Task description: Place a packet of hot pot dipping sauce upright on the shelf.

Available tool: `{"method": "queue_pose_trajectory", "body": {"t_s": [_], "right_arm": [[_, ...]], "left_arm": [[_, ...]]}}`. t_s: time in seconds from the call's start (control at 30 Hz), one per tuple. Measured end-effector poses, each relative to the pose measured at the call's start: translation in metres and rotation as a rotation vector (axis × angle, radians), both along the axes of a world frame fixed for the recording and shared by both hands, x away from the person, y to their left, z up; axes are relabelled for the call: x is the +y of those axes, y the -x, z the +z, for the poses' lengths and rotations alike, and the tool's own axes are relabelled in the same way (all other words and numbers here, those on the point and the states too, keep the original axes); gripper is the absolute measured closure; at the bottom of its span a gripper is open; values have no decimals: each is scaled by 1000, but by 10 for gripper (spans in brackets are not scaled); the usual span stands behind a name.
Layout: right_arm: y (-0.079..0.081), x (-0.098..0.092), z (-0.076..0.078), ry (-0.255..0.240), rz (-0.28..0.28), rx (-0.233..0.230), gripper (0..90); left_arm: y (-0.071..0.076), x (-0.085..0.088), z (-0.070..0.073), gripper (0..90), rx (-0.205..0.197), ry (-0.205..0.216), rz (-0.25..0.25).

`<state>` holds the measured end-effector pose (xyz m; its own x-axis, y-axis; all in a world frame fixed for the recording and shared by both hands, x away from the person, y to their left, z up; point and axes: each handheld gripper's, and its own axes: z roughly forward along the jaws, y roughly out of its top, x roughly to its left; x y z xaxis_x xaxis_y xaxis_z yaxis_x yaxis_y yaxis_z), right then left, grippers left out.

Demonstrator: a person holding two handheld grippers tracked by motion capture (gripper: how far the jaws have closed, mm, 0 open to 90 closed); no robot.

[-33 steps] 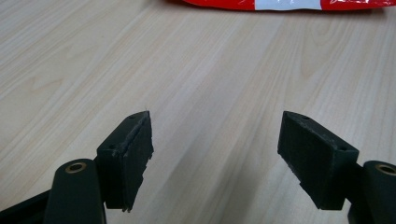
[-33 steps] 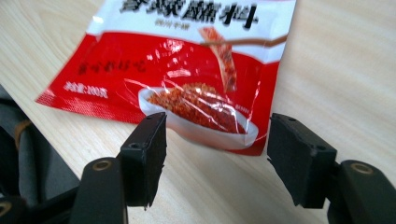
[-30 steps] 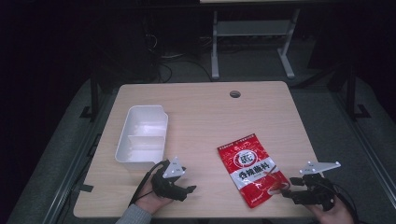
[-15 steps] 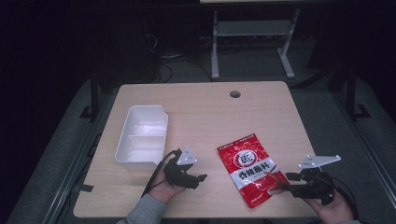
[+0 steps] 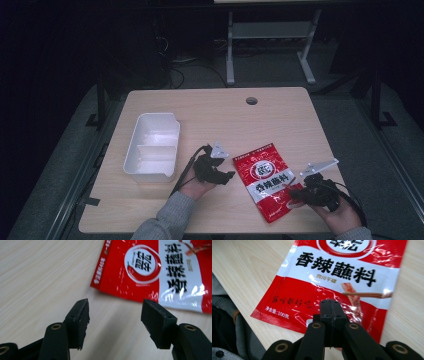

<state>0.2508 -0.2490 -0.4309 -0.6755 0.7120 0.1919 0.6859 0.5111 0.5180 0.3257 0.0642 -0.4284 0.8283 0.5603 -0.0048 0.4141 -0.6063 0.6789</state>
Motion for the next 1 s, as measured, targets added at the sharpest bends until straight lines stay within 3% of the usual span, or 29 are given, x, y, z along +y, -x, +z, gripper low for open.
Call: {"method": "queue_pose_trajectory", "body": {"t_s": [0.23, 0.33, 0.53, 1.0], "right_arm": [[-8, 13, -6, 14, 25, 17, 895], [-10, 16, -6, 17, 31, 13, 894], [-10, 17, -8, 25, 28, 1, 895], [-2, 20, -10, 51, 15, -49, 894]], "left_arm": [[-21, -22, 0, 388, 27, -38, 13], [-34, -34, -3, 382, 63, -61, 16], [-43, -48, -8, 393, 85, -81, 27], [-51, -45, -16, 497, 161, -94, 40]]}}
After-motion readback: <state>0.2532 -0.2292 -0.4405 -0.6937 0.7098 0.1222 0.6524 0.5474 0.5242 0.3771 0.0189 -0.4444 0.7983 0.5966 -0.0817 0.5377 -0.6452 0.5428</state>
